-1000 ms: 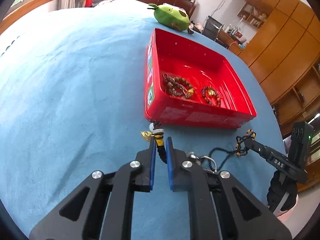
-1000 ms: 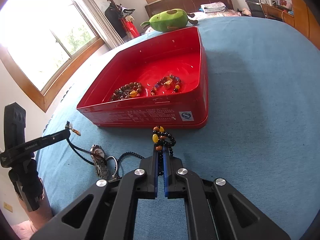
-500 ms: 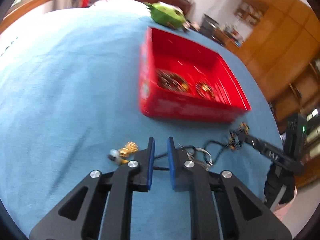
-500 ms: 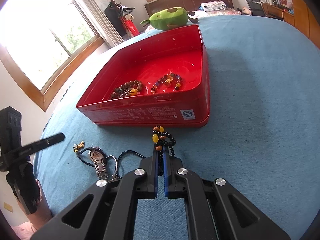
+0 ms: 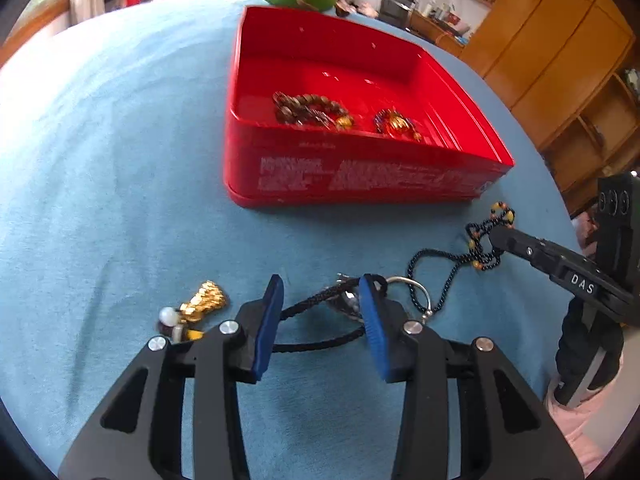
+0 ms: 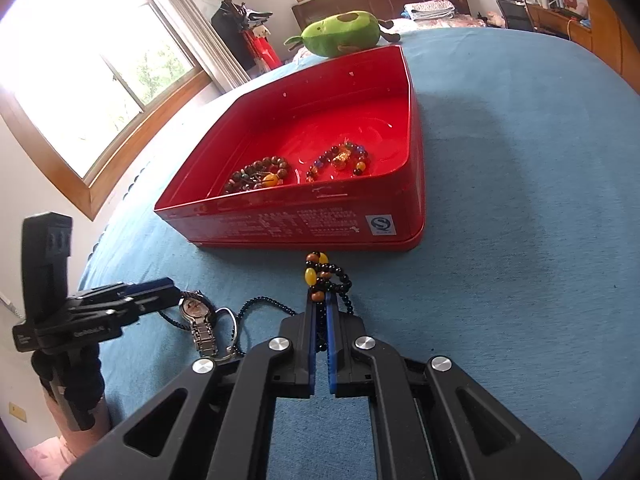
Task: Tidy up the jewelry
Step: 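Open the left tool and grasp the silver wristwatch with it, then carry the watch and beaded necklace into the red tin while both tools open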
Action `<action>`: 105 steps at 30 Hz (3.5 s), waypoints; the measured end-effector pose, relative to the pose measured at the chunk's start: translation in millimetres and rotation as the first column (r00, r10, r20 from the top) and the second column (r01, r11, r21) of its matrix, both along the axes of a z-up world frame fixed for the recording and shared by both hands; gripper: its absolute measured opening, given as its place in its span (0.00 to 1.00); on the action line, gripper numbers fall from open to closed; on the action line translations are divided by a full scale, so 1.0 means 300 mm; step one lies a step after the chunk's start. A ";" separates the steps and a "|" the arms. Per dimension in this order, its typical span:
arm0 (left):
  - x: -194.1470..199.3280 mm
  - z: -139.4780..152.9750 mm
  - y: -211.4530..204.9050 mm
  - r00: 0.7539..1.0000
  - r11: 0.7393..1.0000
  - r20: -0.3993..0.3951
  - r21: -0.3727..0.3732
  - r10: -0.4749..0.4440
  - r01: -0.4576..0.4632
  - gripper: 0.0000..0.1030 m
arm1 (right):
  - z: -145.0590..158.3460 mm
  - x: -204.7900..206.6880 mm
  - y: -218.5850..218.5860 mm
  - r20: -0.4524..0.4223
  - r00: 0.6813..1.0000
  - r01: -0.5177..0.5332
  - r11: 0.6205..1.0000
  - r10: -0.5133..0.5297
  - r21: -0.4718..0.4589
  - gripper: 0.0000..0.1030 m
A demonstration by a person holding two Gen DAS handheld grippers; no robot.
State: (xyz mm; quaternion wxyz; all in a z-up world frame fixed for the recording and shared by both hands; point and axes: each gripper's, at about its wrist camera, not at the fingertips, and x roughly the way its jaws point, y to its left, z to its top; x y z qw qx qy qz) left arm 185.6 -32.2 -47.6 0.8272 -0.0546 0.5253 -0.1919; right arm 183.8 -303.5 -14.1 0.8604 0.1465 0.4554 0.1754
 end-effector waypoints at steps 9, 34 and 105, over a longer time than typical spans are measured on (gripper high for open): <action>-0.048 0.027 0.028 0.999 0.999 -0.010 -0.038 0.032 -0.032 0.31 | -0.004 0.002 0.001 -0.006 1.000 0.000 1.000 0.000 0.001 0.04; -0.067 -0.057 0.008 0.982 0.977 -0.123 -0.142 0.143 -0.160 0.20 | -0.001 0.001 0.002 -0.004 1.000 -0.016 1.000 0.016 0.009 0.04; 0.294 0.327 -0.102 0.978 0.990 0.171 -0.100 0.116 -0.100 0.14 | 0.372 0.287 0.009 0.160 0.987 0.001 0.999 0.007 -0.050 0.08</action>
